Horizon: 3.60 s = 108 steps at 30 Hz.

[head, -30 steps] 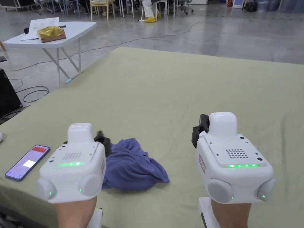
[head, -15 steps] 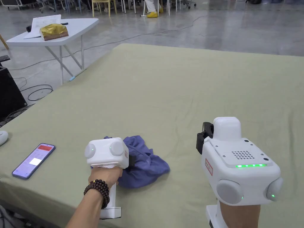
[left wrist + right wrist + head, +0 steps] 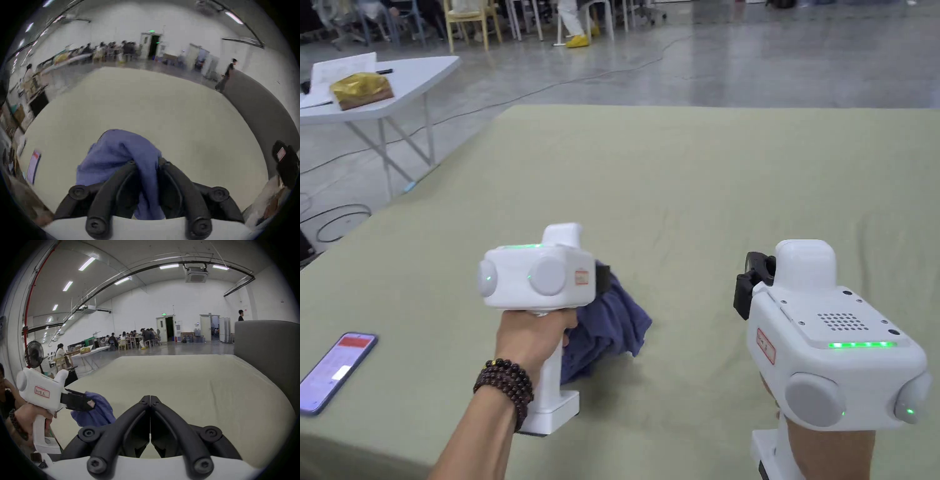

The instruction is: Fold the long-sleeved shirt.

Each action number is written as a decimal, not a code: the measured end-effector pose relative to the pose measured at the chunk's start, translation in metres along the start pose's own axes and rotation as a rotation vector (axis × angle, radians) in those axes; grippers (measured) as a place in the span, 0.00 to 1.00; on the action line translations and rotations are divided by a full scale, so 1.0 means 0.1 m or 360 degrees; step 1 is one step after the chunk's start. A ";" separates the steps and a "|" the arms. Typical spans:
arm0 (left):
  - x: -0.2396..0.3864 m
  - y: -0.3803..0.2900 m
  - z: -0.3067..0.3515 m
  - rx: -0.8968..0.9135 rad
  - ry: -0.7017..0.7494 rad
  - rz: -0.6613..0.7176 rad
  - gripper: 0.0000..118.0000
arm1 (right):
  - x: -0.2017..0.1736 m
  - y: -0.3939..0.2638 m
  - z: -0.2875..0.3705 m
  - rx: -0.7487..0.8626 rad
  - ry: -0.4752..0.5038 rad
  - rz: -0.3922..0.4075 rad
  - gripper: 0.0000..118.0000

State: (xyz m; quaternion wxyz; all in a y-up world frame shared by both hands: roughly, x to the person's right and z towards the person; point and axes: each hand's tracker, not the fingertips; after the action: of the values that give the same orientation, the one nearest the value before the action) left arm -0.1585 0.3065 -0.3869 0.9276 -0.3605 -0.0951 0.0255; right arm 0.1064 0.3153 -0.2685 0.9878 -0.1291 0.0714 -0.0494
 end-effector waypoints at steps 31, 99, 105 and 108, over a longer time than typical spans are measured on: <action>2.01 -0.17 -0.26 0.0260 -0.0496 -0.0153 1.00 | 1.72 0.07 0.92 -0.0009 -0.0691 -0.0057 0.02; 0.51 -0.36 -0.74 -0.0228 -0.0059 -0.0063 0.04 | 2.68 -0.51 -1.02 -0.1037 -0.0327 -0.0516 0.15; 0.37 0.21 -0.30 0.0121 -0.0133 0.0122 0.04 | 2.50 0.33 -0.71 -0.0694 -0.0133 -0.0344 0.14; 0.40 0.78 -0.04 0.0289 -0.0179 0.0103 0.04 | 2.35 0.96 -0.67 -0.0544 -0.0130 -0.0232 0.14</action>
State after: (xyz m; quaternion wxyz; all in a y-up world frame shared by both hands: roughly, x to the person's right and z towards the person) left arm -0.1172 0.3662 -0.4364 0.9483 -0.2758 -0.1326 0.0842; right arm 0.3352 0.3640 -0.3876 0.9474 -0.3018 0.0289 -0.1028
